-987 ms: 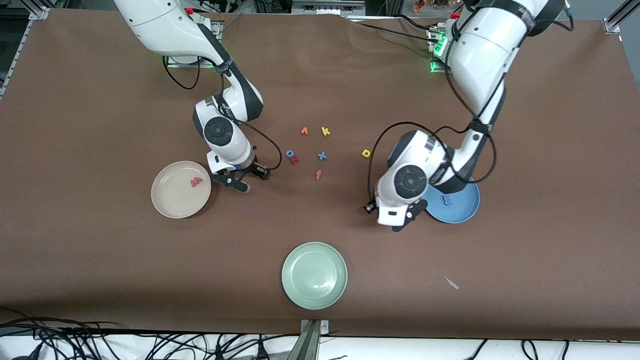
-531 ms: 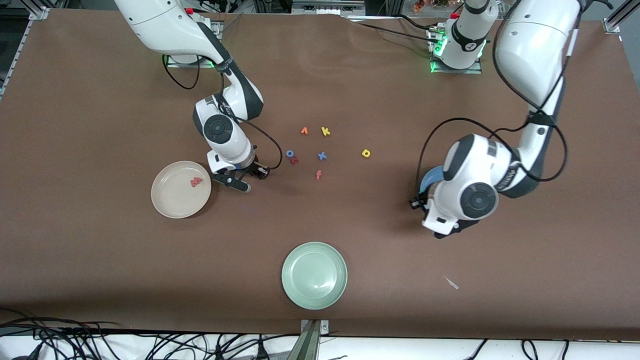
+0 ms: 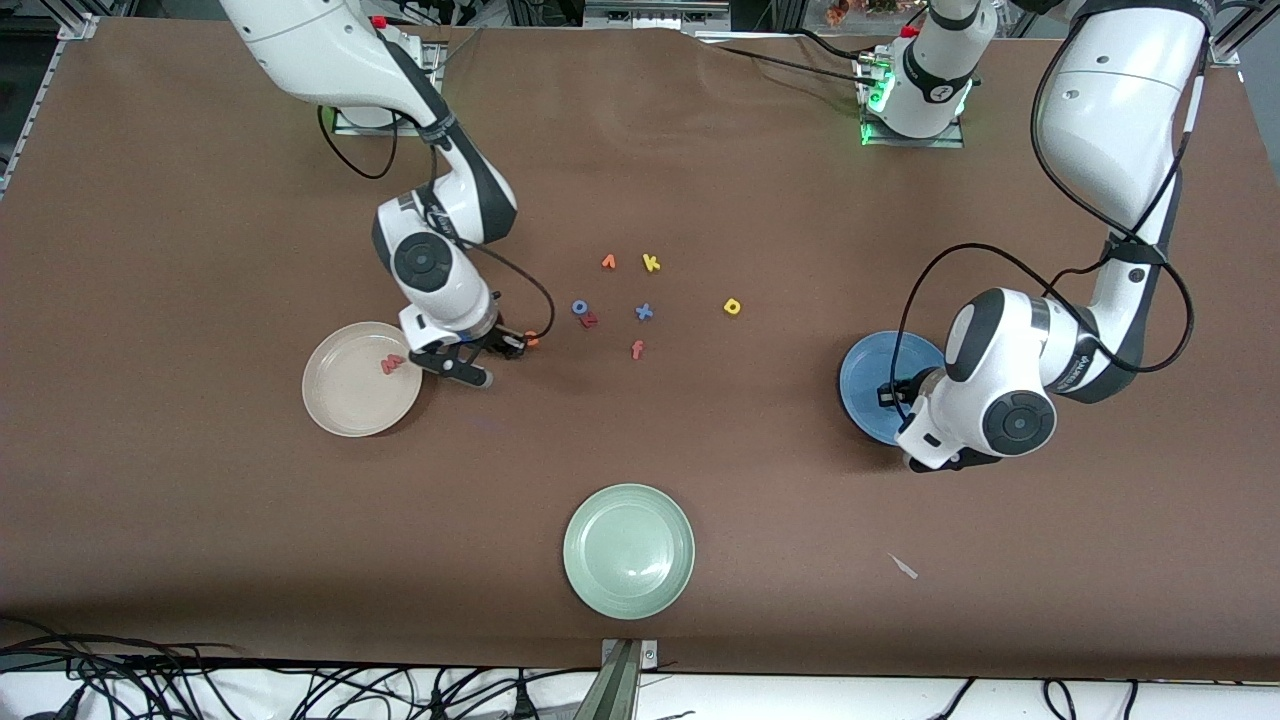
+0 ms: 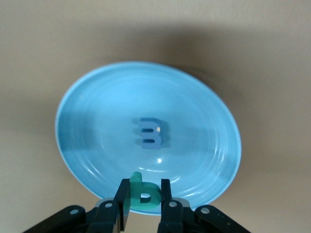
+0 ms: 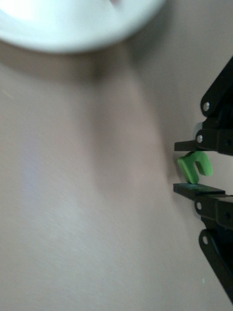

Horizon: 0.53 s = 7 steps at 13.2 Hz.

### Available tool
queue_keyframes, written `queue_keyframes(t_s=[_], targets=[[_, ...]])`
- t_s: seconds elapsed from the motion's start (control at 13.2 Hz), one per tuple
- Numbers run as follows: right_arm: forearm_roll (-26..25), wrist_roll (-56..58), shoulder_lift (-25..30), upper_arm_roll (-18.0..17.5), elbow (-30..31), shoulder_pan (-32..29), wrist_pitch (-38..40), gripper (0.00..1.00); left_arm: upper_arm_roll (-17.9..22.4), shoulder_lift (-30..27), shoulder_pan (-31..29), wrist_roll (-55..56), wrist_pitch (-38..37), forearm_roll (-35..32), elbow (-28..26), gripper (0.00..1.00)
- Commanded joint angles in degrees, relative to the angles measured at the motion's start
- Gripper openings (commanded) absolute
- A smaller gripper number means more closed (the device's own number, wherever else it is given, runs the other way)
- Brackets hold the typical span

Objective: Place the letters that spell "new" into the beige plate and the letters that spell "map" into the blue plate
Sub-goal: 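Release the b on the blue plate while the right gripper releases the u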

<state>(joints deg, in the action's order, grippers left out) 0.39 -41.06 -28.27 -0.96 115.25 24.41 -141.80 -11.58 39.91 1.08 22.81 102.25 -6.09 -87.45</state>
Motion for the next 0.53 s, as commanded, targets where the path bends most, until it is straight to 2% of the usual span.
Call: queue_keyframes(t_s=[0.0, 0.08, 0.15, 0.23, 0.3, 0.46], targets=[[-0.5, 12.3, 5.7, 1.5, 0.8, -4.8, 6.3, 0.19, -0.6, -1.7, 0.2, -1.1, 4.5, -1.5, -7.0, 0.06], [-0.5, 16.8, 6.6, 2.8, 0.8, -5.6, 7.5, 0.19, -0.7, -2.3, 0.0, -1.0, 7.8, -1.5, -10.3, 0.09], [-0.5, 21.7, 6.9, 4.7, 0.8, -6.1, 8.3, 0.19, -0.7, -3.3, 0.0, -1.0, 9.9, -1.4, -12.6, 0.25], [-0.5, 26.2, 7.2, 6.6, 0.8, -6.4, 8.5, 0.19, -0.7, -4.0, 0.0, -0.9, 10.4, -1.4, -13.5, 0.56], [-0.5, 29.5, 7.4, 8.2, 0.8, -6.6, 8.5, 0.20, -0.8, -4.4, 0.2, -0.6, 10.3, -1.4, -13.5, 1.00], [-0.5, 31.9, 7.4, 10.1, 1.4, -6.7, 8.5, 0.22, -1.0, -6.3, 0.7, -0.4, 9.6, -1.4, -13.3, 1.00]])
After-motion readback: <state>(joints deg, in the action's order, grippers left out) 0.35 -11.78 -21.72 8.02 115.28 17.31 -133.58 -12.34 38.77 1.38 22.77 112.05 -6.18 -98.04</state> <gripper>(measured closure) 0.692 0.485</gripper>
